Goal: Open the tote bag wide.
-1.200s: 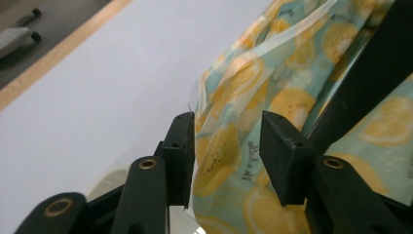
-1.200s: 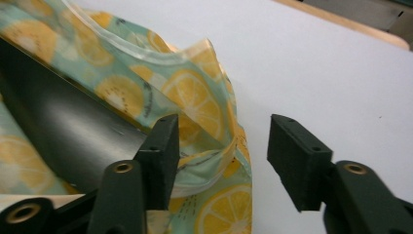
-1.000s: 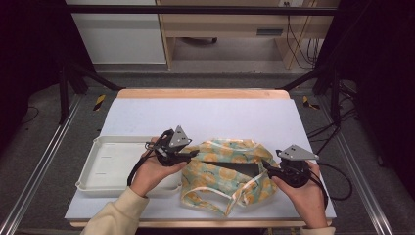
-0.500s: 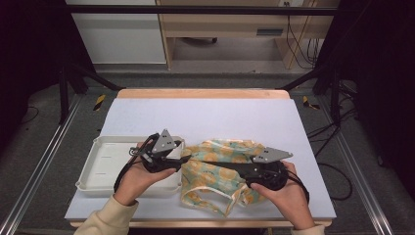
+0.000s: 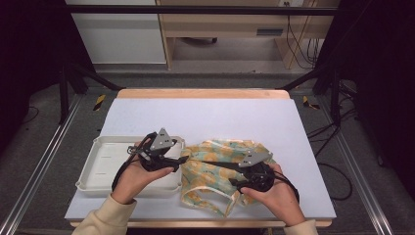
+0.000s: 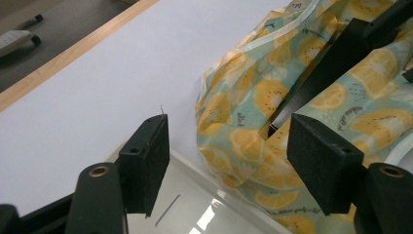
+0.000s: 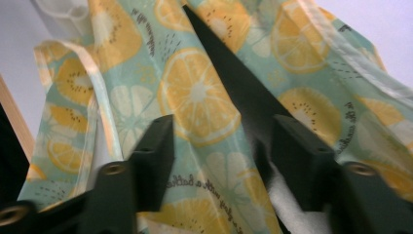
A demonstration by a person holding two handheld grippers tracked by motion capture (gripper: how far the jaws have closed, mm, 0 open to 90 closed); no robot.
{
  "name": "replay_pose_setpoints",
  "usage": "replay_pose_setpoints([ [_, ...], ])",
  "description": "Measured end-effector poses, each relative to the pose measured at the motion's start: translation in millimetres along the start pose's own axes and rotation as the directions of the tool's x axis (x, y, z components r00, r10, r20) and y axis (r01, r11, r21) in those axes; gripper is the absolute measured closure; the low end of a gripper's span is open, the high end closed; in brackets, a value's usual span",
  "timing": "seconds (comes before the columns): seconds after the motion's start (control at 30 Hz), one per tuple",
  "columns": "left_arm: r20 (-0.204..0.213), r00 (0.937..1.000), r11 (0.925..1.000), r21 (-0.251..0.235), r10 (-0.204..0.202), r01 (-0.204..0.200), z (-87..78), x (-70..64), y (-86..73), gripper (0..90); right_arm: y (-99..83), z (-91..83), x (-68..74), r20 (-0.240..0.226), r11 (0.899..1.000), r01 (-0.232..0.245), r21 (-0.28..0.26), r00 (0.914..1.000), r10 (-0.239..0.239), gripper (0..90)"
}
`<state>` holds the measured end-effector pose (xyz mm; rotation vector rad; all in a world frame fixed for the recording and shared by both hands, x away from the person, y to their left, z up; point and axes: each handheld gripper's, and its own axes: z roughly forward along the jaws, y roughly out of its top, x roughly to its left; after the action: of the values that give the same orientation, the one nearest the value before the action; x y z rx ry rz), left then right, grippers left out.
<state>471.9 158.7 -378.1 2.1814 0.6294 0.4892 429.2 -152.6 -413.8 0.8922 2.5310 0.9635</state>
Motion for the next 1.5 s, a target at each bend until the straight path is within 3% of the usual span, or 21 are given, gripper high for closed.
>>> replay_pose_setpoints([
  [0.03,0.003,1.0000,1.0000,-0.003,-0.002,0.002,-0.3,-0.2,0.3,32.5,-0.5,-0.4,2.2,0.009,1.000,0.023,-0.002,0.9997,-0.023,60.3],
  [0.07,0.003,1.0000,1.0000,-0.003,-0.002,0.002,-0.3,-0.2,0.3,32.4,-0.9,-0.7,3.3,0.002,1.000,0.030,-0.001,0.9996,-0.030,65.3],
  [0.17,0.006,1.0000,1.0000,-0.008,0.000,0.000,-0.6,-0.6,1.7,32.3,-2.2,-0.2,4.9,-0.002,0.999,0.043,0.017,0.9991,-0.043,72.6],
  [0.2,0.008,1.0000,1.0000,-0.008,-0.002,0.002,-0.4,-1.0,1.9,32.3,-3.4,0.1,6.6,-0.002,0.998,0.054,0.031,0.9986,-0.054,78.8],
  [0.27,0.008,1.0000,1.0000,-0.005,0.003,-0.003,0.6,-1.6,2.3,32.3,-4.8,-0.9,8.1,0.006,0.998,0.066,0.023,0.9978,-0.066,86.5],
  [0.3,0.008,0.9999,1.0000,0.000,0.007,-0.007,1.9,-1.9,2.7,32.3,-6.3,-3.8,11.0,0.006,0.998,0.064,-0.006,0.9979,-0.064,89.8],
  [0.47,0.014,0.9998,0.9999,0.009,0.014,-0.014,8.2,-2.2,7.2,32.4,-14.5,-10.3,23.4,0.003,0.995,0.091,-0.038,0.9958,-0.091,90.0],
  [0.63,0.023,0.9994,0.9990,0.035,0.027,-0.028,31.9,2.6,22.3,32.5,-21.6,-11.9,31.4,0.000,0.993,0.103,-0.051,0.9946,-0.104,90.0],
  [0.7,0.024,0.9977,0.9932,0.096,0.064,-0.066,45.9,5.5,26.9,32.0,-25.6,-12.2,36.4,-0.012,0.991,0.121,-0.064,0.9925,-0.122,90.0],
  [0.73,0.053,0.9962,0.9891,0.126,0.069,-0.075,53.6,6.6,27.2,32.3,-26.7,-12.2,37.6,-0.016,0.990,0.126,-0.064,0.9917,-0.127,90.0],
  [0.87,0.062,0.9956,0.9830,0.166,0.070,-0.079,59.6,5.8,23.3,36.0,-31.9,-9.8,41.8,-0.036,0.989,0.140,-0.052,0.9893,-0.142,90.0],
  [0.9,0.064,0.9955,0.9801,0.181,0.071,-0.081,61.6,4.0,20.2,44.9,-36.5,-6.4,43.6,-0.047,0.988,0.151,-0.041,0.9871,-0.153,90.0],
  [1.03,0.040,0.9942,0.9638,0.244,0.100,-0.107,72.6,1.1,17.1,61.4,-44.8,1.6,43.3,-0.072,0.989,0.147,-0.018,0.9864,-0.148,90.0],
  [1.1,0.042,0.9944,0.9615,0.254,0.097,-0.104,76.2,2.1,17.0,65.9,-46.8,3.6,43.4,-0.080,0.989,0.148,-0.011,0.9856,-0.149,90.0],
  [1.13,0.046,0.9951,0.9605,0.261,0.087,-0.096,81.2,3.9,17.5,75.9,-50.0,7.3,44.6,-0.100,0.989,0.149,0.000,0.9839,-0.148,90.0],
  [1.2,0.043,0.9961,0.9606,0.264,0.077,-0.086,86.4,6.3,19.1,84.3,-52.8,10.0,45.2,-0.122,0.989,0.150,0.011,0.9815,-0.147,90.0],
  [1.4,-0.009,0.9980,0.9670,0.248,0.062,-0.058,94.5,12.7,23.7,89.7,-56.7,11.5,45.8,-0.162,0.988,0.152,0.018,0.9758,-0.147,90.0],
  [1.5,-0.042,0.9967,0.9652,0.255,0.070,-0.057,96.5,16.3,25.2,89.8,-58.8,12.6,46.6,-0.183,0.988,0.152,0.020,0.9723,-0.146,90.0],
])
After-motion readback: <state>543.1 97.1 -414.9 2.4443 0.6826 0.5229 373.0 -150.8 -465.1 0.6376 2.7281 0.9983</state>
